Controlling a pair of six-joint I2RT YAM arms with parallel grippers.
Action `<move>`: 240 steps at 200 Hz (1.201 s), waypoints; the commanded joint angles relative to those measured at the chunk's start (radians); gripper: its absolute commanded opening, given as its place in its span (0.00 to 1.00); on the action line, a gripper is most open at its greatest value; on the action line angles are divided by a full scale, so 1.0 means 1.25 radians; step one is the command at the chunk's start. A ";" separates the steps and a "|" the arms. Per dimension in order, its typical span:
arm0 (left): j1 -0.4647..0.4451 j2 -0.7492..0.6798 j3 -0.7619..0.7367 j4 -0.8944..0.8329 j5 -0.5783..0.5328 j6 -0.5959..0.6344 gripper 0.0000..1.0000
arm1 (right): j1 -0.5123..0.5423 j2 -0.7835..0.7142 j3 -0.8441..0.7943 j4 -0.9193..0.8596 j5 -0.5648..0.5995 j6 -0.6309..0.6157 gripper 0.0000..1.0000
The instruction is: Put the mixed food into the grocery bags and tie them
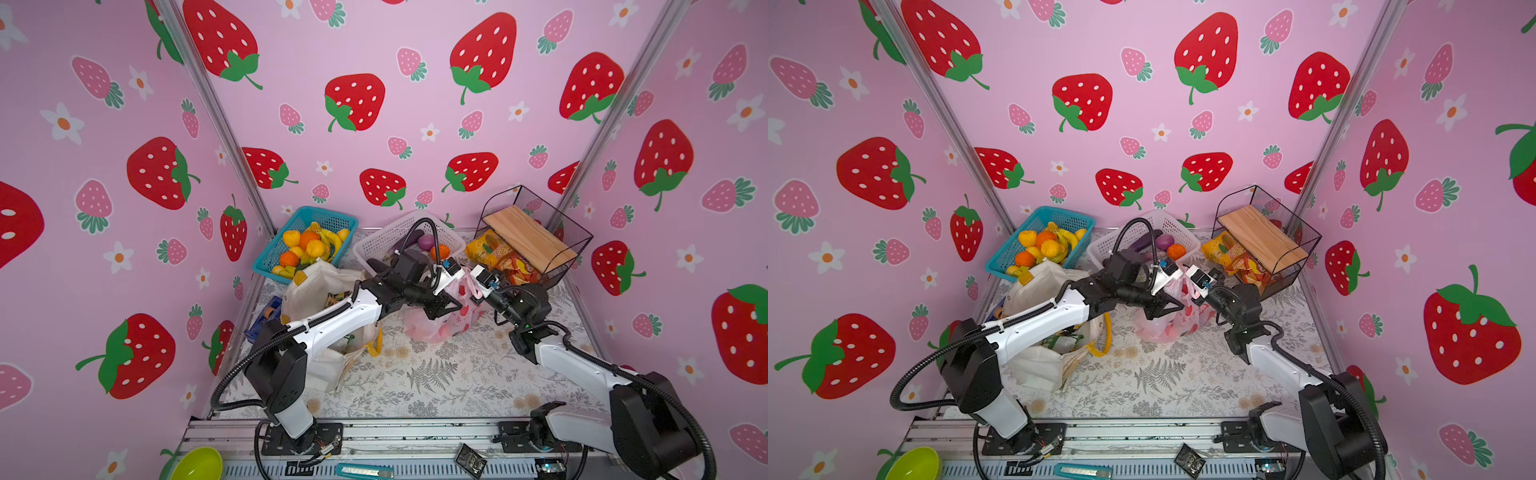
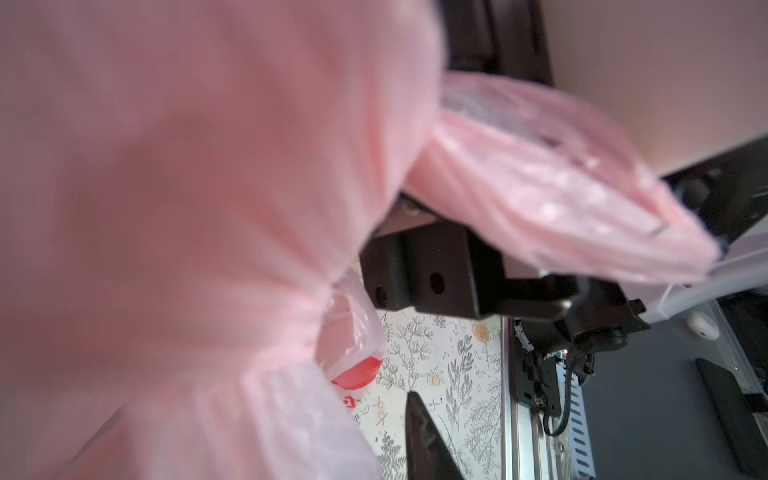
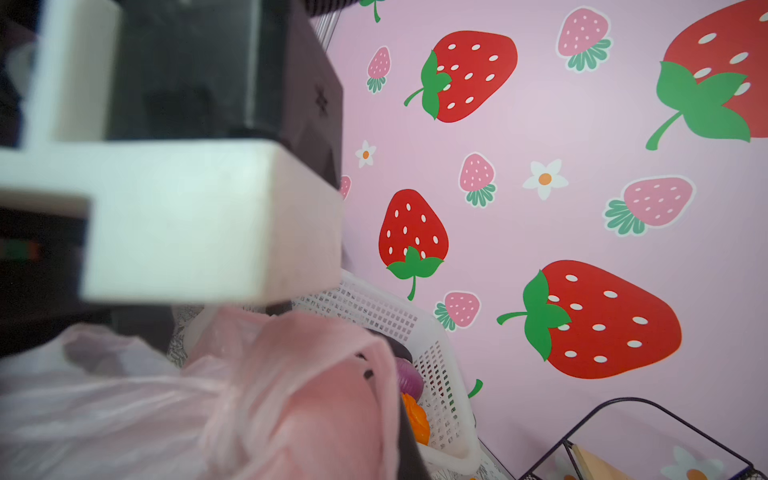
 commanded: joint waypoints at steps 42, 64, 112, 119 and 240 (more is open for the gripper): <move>-0.076 -0.014 -0.103 0.282 -0.108 -0.108 0.35 | -0.038 0.031 -0.040 0.170 -0.142 0.125 0.00; -0.081 -0.018 -0.138 0.344 -0.112 -0.129 0.39 | -0.039 0.048 -0.064 0.214 -0.154 0.153 0.00; -0.080 -0.079 -0.166 0.264 -0.121 -0.051 0.53 | -0.040 0.073 -0.086 0.274 -0.158 0.177 0.00; -0.078 -0.094 -0.166 0.241 -0.124 -0.033 0.55 | -0.039 0.073 -0.086 0.279 -0.158 0.179 0.00; 0.062 -0.277 -0.126 0.098 -0.115 0.051 0.71 | -0.039 0.076 -0.069 0.302 -0.185 0.189 0.00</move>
